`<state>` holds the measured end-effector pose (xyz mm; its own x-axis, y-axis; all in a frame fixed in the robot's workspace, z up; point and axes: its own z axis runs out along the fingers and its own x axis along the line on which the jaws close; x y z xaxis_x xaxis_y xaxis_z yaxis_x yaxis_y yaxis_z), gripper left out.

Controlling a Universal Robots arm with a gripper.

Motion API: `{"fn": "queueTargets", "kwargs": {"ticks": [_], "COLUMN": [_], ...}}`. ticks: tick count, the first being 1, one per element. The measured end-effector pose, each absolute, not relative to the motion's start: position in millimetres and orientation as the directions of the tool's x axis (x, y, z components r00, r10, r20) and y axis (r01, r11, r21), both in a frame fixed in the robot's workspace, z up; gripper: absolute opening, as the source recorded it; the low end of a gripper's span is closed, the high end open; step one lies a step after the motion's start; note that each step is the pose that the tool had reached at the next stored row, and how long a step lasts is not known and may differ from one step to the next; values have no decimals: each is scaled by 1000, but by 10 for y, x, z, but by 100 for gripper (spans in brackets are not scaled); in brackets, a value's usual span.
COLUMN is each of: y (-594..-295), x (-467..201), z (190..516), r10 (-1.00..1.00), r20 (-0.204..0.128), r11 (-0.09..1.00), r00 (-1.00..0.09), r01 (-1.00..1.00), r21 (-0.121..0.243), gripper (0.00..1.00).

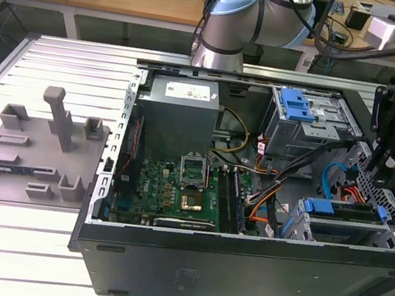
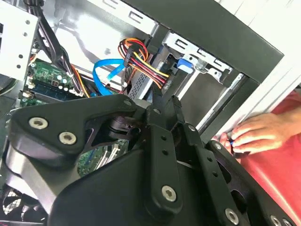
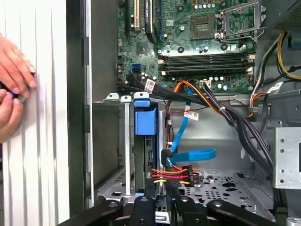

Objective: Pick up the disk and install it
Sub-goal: 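Insert the second disk wire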

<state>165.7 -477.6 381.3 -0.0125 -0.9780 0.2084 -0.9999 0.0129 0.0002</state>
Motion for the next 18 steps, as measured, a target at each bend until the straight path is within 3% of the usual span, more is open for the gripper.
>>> {"fn": "queueTargets", "kwargs": {"ticks": [3,6,18], "y": [-4588,-4548,-4523], "x": [1650,1609,1430], "z": [3815,3813,3730], "r10": [-959,-951,-947], "r20": [283,308,321], "r11": [11,9,-3], "r00": [-11,-9,2], "r01": [-1000,-1000,-1000], "r21": [-1,-1,-2], "gripper": [24,24,24]}}
